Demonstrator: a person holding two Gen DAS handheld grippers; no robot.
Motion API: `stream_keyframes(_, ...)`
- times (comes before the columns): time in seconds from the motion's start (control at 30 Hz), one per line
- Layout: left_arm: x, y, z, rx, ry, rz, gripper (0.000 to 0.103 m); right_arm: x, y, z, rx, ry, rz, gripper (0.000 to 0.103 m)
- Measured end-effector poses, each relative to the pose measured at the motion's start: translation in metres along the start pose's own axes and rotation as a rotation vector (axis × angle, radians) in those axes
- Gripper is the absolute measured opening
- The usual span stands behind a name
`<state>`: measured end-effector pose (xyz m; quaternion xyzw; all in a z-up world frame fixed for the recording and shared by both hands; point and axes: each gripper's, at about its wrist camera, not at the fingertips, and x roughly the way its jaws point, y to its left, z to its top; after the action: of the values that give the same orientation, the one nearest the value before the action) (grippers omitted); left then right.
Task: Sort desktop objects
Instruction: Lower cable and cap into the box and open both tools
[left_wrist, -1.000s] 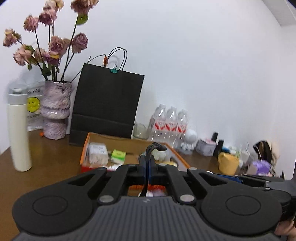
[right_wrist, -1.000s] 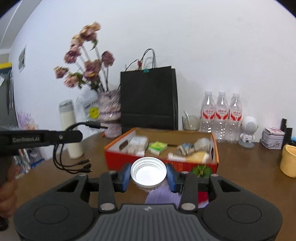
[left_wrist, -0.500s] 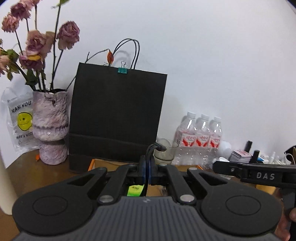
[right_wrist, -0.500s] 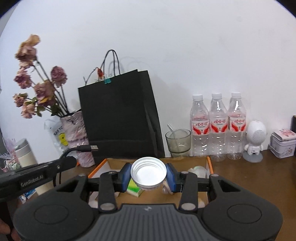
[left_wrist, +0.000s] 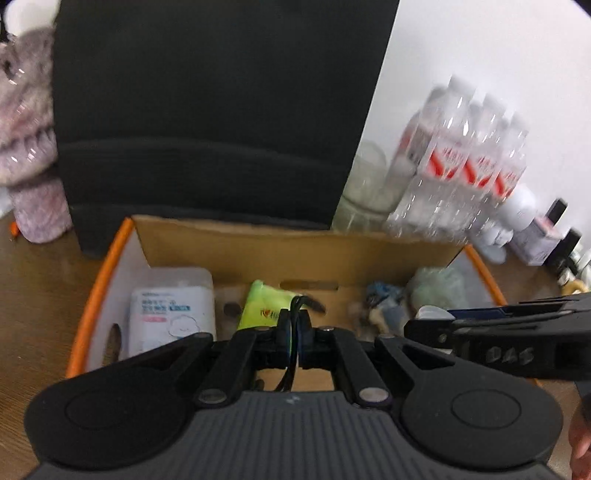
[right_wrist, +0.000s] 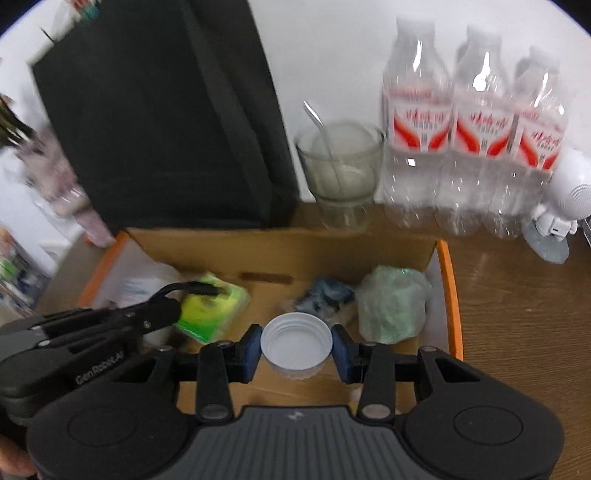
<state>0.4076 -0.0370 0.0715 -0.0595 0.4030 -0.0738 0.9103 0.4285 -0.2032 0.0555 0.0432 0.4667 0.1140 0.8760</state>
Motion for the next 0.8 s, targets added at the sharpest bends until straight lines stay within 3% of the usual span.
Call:
stream_keyframes(0.1,0.01,0.003,-0.001,-0.025,0.048,-0.018,0.016,0.025,0.0,-0.002,-0.014,0.081,-0.015,0.04)
stream_keyframes(0.2,-0.001,0.003,0.0,-0.026,0.031,-0.03,0.047,0.037,0.005,-0.007,-0.024,0.128,-0.028,0.04)
stream_keyframes(0.27,-0.016,0.001,0.005,-0.01,0.011,-0.046,0.05,0.033,0.008,-0.01,-0.018,0.143,-0.028,0.056)
stream_keyframes(0.3,-0.024,0.001,0.009,-0.01,0.003,-0.048,0.057,0.027,0.009,-0.011,-0.016,0.137,-0.026,0.071)
stream_keyframes(0.33,-0.032,-0.001,0.015,-0.01,-0.013,-0.049,0.06,0.019,0.011,-0.01,-0.018,0.118,-0.032,0.079)
stream_keyframes(0.43,-0.06,-0.002,0.022,0.001,-0.053,-0.017,0.069,-0.012,0.012,-0.003,0.0,0.065,-0.053,0.079)
stream_keyframes(0.6,-0.101,-0.003,0.017,0.008,-0.055,0.078,0.084,-0.064,0.015,-0.002,0.003,0.033,-0.061,0.085)
stream_keyframes(0.8,-0.14,-0.001,-0.002,0.028,-0.017,0.168,0.101,-0.104,0.022,-0.017,0.027,0.003,-0.062,0.085)
